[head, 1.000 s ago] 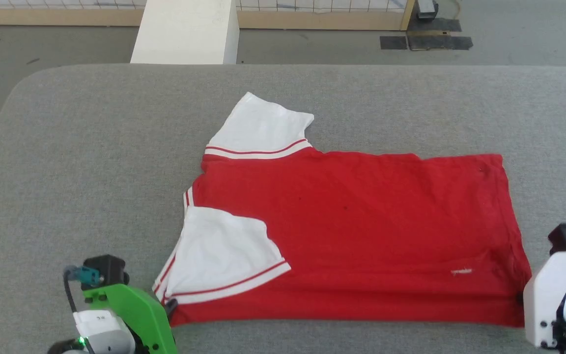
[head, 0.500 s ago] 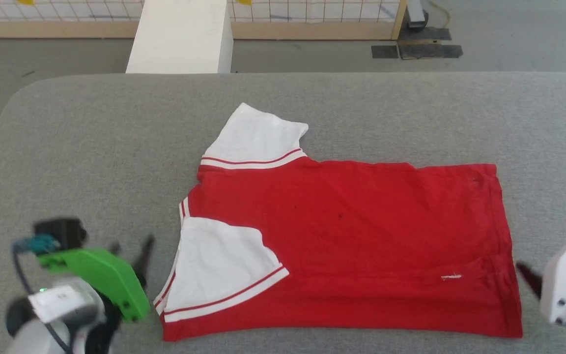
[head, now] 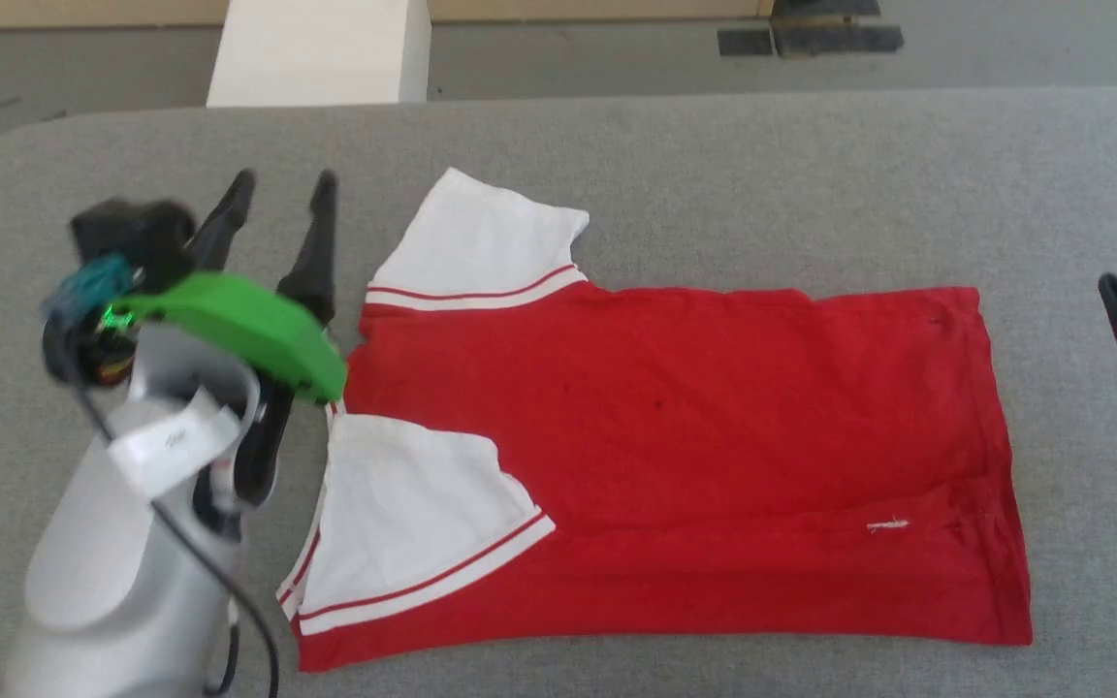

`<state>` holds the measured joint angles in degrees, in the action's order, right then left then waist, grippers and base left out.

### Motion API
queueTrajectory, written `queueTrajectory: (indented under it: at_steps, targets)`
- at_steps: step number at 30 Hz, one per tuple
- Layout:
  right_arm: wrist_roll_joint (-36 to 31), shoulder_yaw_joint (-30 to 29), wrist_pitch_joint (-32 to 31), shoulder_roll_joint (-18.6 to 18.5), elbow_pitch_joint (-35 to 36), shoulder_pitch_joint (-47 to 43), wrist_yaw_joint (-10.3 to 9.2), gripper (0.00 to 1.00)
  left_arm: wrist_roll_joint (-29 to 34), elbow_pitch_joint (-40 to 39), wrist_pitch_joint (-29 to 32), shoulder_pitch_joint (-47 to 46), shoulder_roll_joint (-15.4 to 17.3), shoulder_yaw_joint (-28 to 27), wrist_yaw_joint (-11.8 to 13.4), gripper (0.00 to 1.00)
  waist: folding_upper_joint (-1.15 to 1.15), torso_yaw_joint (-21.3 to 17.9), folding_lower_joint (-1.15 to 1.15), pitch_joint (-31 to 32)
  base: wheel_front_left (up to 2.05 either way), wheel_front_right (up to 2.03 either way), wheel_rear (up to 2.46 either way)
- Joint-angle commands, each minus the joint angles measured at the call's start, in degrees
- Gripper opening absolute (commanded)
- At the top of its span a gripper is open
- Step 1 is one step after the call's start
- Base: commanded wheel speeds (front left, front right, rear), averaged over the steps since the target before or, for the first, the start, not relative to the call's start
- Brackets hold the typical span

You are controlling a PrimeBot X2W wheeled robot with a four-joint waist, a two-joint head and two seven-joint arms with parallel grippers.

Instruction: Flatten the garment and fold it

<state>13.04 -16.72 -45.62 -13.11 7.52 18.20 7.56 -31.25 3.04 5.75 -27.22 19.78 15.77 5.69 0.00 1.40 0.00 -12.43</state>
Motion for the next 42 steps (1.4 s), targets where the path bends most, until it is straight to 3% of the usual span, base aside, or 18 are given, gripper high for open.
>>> queueTrajectory:
  at_steps: [1, 9, 13, 18, 22, 32, 33, 34, 42]
  targets:
    - [-0.7, 0.4, 0.5, 0.4, 0.2, 1.9, -0.08, 1.0, 0.1, 2.6, -0.5, -3.6, -0.8, 0.7, -1.3, 1.0, 0.0, -0.4, 0.0, -3.2, 0.0, 0.0, 0.0]
    - [-1.3, 4.9, 0.5, 1.8, 1.3, 7.3, -0.08, 1.0, 0.0, 21.2, 4.0, -23.7, -4.2, 3.3, -5.2, 1.0, 0.0, -1.9, 0.0, -11.2, 0.0, 0.0, 0.0]
    - [-1.5, 7.6, 0.6, 2.4, 2.2, 8.9, -0.08, 1.0, -0.4, 29.8, 12.3, -32.6, -4.7, 4.5, -5.5, 1.0, 0.0, -3.6, 0.0, -14.4, 0.0, 0.0, 0.0]
    - [-1.4, 10.0, 0.2, 2.8, 3.7, 9.3, -0.08, 1.0, -0.5, 37.2, 27.0, -41.0, -4.3, 6.9, -5.1, 1.0, 0.0, -6.0, 0.0, -17.7, 0.0, 0.0, 0.0]
    - [-1.4, 10.3, 0.2, 3.4, 5.5, 8.7, -0.08, 1.0, 0.0, 40.1, 37.0, -44.6, -3.4, 9.0, -4.9, 1.0, 0.0, -7.4, 0.0, -20.1, 0.0, 0.0, 0.0]
    - [-1.7, 9.0, 0.3, 4.7, 8.3, 6.8, -0.08, 1.0, -0.2, 41.6, 46.7, -42.3, -0.8, 10.5, -2.6, 0.99, 0.0, -8.5, 0.0, -23.3, 0.0, 0.0, 0.0]
    - [-1.5, 8.8, 0.0, 4.9, 8.4, 6.7, -0.08, 1.0, -1.0, 41.4, 47.5, -41.7, -1.0, 10.1, -2.4, 0.33, 0.0, -8.3, 0.0, -23.5, 0.0, 0.0, 0.0]
    - [-1.4, 8.7, -0.2, 4.9, 8.5, 6.6, -0.08, 1.0, -1.4, 41.0, 47.7, -41.4, -1.1, 9.9, -2.4, 0.0, 0.0, -8.1, 0.0, -23.5, 0.0, 0.0, 0.0]
    - [-1.9, 7.1, -1.1, 4.2, 8.8, 6.8, -0.08, 1.0, -5.2, 36.8, 45.6, -40.0, -1.6, 6.8, -2.7, 0.0, 0.0, -6.1, 0.0, -21.7, 0.0, 0.0, 0.0]
